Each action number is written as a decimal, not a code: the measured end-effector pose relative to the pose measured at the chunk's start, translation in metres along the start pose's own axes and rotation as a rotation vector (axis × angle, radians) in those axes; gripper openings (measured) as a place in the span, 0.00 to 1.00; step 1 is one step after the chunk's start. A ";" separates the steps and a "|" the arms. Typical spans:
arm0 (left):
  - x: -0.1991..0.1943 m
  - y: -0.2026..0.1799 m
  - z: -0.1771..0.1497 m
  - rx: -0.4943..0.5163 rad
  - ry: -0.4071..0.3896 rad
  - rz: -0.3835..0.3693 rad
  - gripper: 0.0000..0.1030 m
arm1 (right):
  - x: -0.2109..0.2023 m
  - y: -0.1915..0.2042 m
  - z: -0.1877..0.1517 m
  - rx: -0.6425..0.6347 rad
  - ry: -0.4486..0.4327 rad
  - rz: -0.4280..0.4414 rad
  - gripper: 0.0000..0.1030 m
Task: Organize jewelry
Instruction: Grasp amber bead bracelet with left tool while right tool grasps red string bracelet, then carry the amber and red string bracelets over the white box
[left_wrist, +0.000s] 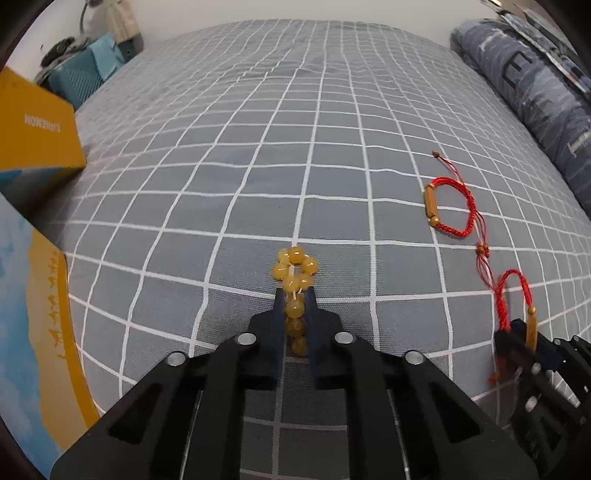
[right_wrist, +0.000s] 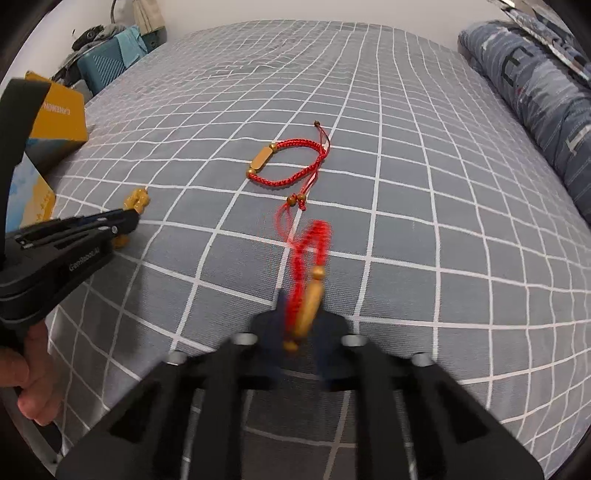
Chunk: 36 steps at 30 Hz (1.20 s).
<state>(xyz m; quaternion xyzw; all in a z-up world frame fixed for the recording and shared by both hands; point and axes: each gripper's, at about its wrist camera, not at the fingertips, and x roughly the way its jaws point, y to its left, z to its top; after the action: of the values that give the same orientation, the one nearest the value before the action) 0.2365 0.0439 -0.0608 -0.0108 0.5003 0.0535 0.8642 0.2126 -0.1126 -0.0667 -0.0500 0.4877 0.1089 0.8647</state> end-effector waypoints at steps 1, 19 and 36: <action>-0.001 0.001 0.000 -0.007 0.000 -0.004 0.09 | 0.000 0.000 0.000 0.001 -0.001 -0.002 0.07; -0.038 0.005 0.000 -0.026 -0.109 -0.024 0.09 | -0.017 -0.003 0.004 0.016 -0.073 -0.023 0.06; -0.082 -0.003 -0.014 0.037 -0.262 -0.016 0.09 | -0.053 -0.013 0.010 0.066 -0.224 -0.089 0.06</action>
<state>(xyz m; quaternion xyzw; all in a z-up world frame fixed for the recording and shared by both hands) 0.1845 0.0328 0.0035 0.0085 0.3838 0.0384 0.9226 0.1977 -0.1309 -0.0166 -0.0305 0.3885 0.0593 0.9190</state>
